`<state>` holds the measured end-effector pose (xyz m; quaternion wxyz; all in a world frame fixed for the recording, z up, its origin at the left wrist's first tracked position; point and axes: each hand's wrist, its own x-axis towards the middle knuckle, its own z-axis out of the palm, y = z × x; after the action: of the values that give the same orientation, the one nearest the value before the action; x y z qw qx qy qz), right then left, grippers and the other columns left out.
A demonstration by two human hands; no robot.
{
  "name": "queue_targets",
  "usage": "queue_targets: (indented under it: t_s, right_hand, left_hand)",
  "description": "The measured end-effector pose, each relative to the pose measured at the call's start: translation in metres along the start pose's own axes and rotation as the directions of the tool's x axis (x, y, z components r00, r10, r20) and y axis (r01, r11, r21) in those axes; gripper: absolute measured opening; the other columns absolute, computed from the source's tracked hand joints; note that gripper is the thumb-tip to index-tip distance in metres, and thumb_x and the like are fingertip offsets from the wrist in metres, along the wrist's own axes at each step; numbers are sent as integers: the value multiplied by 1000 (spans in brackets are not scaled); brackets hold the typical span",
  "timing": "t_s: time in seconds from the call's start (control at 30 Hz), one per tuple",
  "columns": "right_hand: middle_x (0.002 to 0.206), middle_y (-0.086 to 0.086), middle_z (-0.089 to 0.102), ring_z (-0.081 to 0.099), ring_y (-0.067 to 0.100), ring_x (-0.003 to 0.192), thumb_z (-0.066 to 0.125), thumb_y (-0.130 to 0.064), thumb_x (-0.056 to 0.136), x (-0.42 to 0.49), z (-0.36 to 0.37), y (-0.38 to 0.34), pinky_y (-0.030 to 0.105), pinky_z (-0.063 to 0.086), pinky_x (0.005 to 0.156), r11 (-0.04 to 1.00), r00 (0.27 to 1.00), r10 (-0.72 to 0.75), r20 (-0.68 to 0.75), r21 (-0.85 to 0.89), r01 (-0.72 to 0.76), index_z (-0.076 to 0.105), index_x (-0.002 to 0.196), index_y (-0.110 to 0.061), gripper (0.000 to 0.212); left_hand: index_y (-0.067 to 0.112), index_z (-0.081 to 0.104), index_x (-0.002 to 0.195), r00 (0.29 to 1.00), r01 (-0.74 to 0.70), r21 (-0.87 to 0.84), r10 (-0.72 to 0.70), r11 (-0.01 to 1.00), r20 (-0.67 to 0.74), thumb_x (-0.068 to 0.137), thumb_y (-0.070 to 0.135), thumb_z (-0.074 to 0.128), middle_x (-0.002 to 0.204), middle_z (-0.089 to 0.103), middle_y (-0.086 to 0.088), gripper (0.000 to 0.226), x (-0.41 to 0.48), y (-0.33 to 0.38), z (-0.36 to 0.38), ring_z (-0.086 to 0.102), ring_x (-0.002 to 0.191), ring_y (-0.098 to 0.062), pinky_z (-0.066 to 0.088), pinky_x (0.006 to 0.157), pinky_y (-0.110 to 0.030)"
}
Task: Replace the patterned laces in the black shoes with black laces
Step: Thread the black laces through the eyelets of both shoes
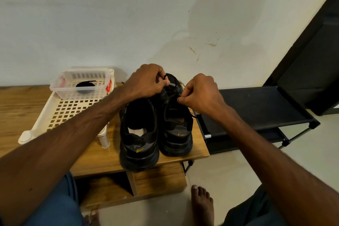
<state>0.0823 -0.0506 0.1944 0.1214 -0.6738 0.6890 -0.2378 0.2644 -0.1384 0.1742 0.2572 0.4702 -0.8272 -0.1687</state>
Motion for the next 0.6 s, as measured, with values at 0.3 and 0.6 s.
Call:
queue_targets:
  t_s: [0.3, 0.6]
  right_hand:
    - [68, -8, 71, 63, 1, 60, 85, -16, 81, -1, -1, 0, 24, 59, 69, 1000, 1000, -17, 25, -6, 17, 79, 72, -14, 11]
    - [71, -5, 73, 69, 6, 66, 86, -20, 81, -1, 0, 5, 31, 63, 72, 999, 998, -45, 41, 11, 45, 78, 74, -16, 11]
  left_hand:
    - [22, 73, 98, 974, 127, 216, -81, 968, -210, 89, 30, 68, 90, 73, 8, 12, -1, -7, -1, 66, 93, -18, 53, 85, -41]
    - [27, 71, 110, 993, 70, -42, -66, 997, 96, 83, 33, 81, 100, 68, 11, 29, -1, -9, 0, 64, 86, -6, 52, 81, -27]
